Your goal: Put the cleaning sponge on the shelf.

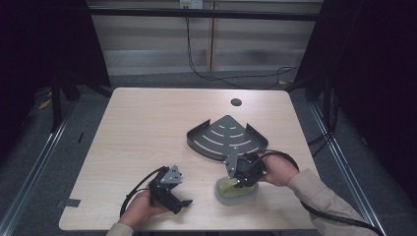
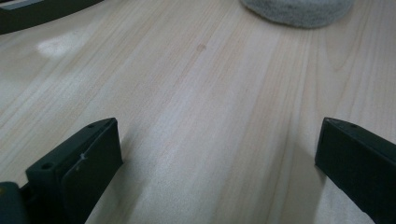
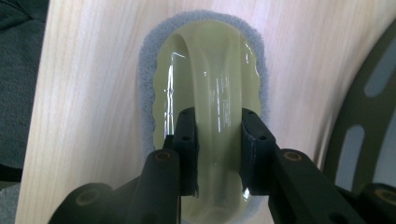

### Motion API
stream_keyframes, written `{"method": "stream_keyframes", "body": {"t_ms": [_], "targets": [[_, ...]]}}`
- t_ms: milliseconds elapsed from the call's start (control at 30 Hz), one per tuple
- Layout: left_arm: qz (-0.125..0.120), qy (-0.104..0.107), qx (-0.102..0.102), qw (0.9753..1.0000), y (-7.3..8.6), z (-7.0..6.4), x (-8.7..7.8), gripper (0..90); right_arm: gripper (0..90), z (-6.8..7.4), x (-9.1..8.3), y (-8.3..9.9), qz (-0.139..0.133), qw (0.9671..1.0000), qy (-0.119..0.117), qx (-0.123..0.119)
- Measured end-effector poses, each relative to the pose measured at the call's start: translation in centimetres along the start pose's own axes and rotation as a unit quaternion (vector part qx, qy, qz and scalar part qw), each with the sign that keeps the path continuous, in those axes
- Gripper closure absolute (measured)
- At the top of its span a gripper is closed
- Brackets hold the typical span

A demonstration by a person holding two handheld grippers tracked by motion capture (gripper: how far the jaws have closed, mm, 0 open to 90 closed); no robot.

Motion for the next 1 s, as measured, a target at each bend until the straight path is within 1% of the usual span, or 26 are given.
{"method": "stream_keyframes", "body": {"t_ms": [33, 67, 100, 133, 233, 267, 300, 367, 400, 467, 533, 567, 633, 733, 767, 800, 833, 867, 967, 1000], "targets": [[0.0, 0.0, 0.0, 1.0, 0.0, 0.0, 0.0, 0.0, 72.1, -0.1, -0.1, 0.1, 0.001, 0.9999, 0.006, 0.009], [0.0, 0.0, 0.0, 1.0, 0.0, 0.0, 0.0, 0.0, 72.1, -0.1, -0.4, 0.2, -0.001, 0.9997, 0.006, 0.024], [0.0, 0.0, 0.0, 1.0, 0.0, 0.0, 0.0, 0.0, 72.1, -0.3, -0.6, 0.3, -0.006, 0.9996, 0.008, 0.025], [0.0, 0.0, 0.0, 1.0, 0.0, 0.0, 0.0, 0.0, 72.1, -0.4, -1.0, 0.3, -0.012, 0.9992, 0.014, 0.035], [0.0, 0.0, 0.0, 1.0, 0.0, 0.0, 0.0, 0.0, 72.1, -0.7, -1.9, 0.5, -0.022, 0.9977, 0.022, 0.061], [0.0, 0.0, 0.0, 1.0, 0.0, 0.0, 0.0, 0.0, 72.1, -0.8, -2.1, 0.6, -0.024, 0.9971, 0.018, 0.069], [0.0, 0.0, -0.001, 1.0, 0.0, 0.0, 0.0, 0.0, 72.0, -0.8, -2.3, 0.6, -0.025, 0.9968, 0.022, 0.073], [0.0, 0.0, 0.0, 1.0, 0.0, 0.0, 0.0, 0.0, 72.0, -1.0, -2.6, 0.8, -0.023, 0.9961, 0.021, 0.082], [0.0, 0.0, -0.001, 1.0, 0.0, 0.0, 0.0, 0.0, 72.0, -1.1, -2.7, 0.8, -0.023, 0.9953, 0.024, 0.091], [0.0, 0.0, 0.0, 1.0, 0.0, 0.0, 0.0, 0.1, 72.0, -1.2, -2.9, 0.9, -0.023, 0.9946, 0.019, 0.1], [0.0, 0.0, 0.0, 1.0, 0.0, 0.0, 0.0, 0.0, 72.0, -1.1, -3.1, 1.0, -0.019, 0.9925, 0.016, 0.12], [0.0, 0.0, 0.0, 1.0, 0.0, 0.0, 0.0, 0.0, 72.0, -1.4, -3.2, 1.0, -0.021, 0.9927, 0.018, 0.117], [0.0, 0.0, 0.0, 1.0, 0.0, 0.0, 0.0, 0.0, 72.0, -1.4, -3.5, 1.1, -0.017, 0.99, 0.013, 0.139], [0.0, 0.0, 0.0, 1.0, 0.0, 0.0, 0.0, 0.1, 72.0, -1.7, -4.0, 1.3, -0.019, 0.9883, 0.016, 0.15], [-0.001, 0.0, 0.0, 1.0, 0.0, 0.0, 0.0, 0.0, 72.0, -1.8, -4.1, 1.3, -0.016, 0.9865, 0.016, 0.162], [-0.002, 0.0, -0.001, 1.0, 0.0, 0.0, 0.0, 0.0, 72.0, -1.9, -4.3, 1.3, -0.015, 0.9867, 0.016, 0.161], [-0.001, 0.0, 0.0, 1.0, 0.0, 0.0, 0.0, 0.0, 71.9, -1.9, -4.4, 1.4, -0.013, 0.9854, 0.016, 0.169], [0.0, 0.0, 0.0, 1.0, 0.0, 0.0, 0.0, 0.1, 72.0, -2.1, -4.5, 1.4, -0.011, 0.9857, 0.018, 0.167], [-0.001, 0.0, 0.0, 1.0, 0.0, 0.0, 0.0, 0.0, 72.0, -2.3, -4.9, 1.5, -0.011, 0.9845, 0.022, 0.174], [-0.001, -0.001, 0.001, 1.0, 0.0, 0.0, 0.0, 0.0, 72.0, -2.2, -5.1, 1.5, -0.01, 0.9831, 0.021, 0.182]]}}
Point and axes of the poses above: each handheld gripper's, and its own axes: x roughly forward along the jaws, y roughly out of its underside, z roughly to its left, the point moved 4 cm from there along x, roughly forward along the jaws, and after that the axes turned 5 degrees about -y, right-handed, at the moved point
